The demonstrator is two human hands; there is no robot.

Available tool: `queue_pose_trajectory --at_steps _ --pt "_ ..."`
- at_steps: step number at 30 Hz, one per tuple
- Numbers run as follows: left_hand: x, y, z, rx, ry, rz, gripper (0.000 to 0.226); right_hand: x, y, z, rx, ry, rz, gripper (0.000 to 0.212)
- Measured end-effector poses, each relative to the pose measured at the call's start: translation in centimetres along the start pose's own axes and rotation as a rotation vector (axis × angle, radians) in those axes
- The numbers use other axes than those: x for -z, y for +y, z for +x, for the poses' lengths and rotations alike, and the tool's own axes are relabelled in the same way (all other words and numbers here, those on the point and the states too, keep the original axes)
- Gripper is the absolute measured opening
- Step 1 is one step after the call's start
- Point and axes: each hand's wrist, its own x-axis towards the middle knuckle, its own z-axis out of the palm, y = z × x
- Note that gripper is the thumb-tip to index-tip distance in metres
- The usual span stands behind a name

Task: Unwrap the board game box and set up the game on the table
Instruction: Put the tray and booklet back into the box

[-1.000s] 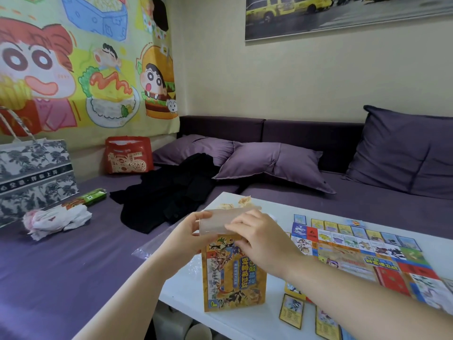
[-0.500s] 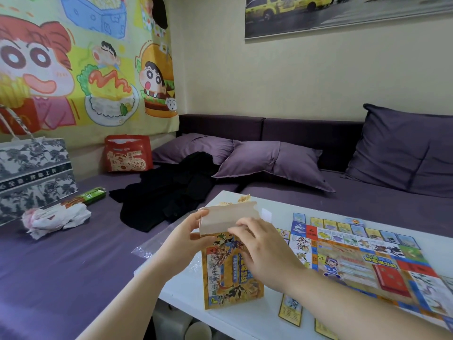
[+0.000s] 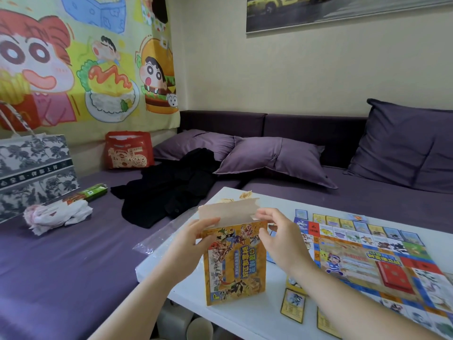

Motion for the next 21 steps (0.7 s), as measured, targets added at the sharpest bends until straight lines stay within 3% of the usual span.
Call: queue_pose_trajectory --at_steps 2,6,11,14,16,21 --pt "-0.3 0.3 -0.2 -0.003 0.002 -0.034 0.038 0.6 0.0 0.6 -0.041 -0.005 0.069 0.029" --pt "-1.5 1.1 -0.7 0.042 0.011 -0.339 0.047 1.3 -0.2 1.6 -0.097 -0.010 0.155 0.016" --pt "-2.1 1.5 -0.7 0.052 0.144 -0.545 0.058 1.4 0.1 1.7 -0.261 -0.047 0.292 0.025" --pt "-1.6 0.9 -0.1 0.106 0.166 -0.600 0.038 1.3 0.1 2.0 -0.389 -0.120 0.519 0.044" --pt "-1.5 0.7 0.2 0.136 0.167 -0.623 0.019 1.3 -0.1 2.2 -0.385 -0.187 0.572 0.046" --pt "-1.4 0.8 0.1 0.144 0.167 -0.610 0.019 1.4 -0.6 2.4 -0.353 -0.227 0.603 0.020"
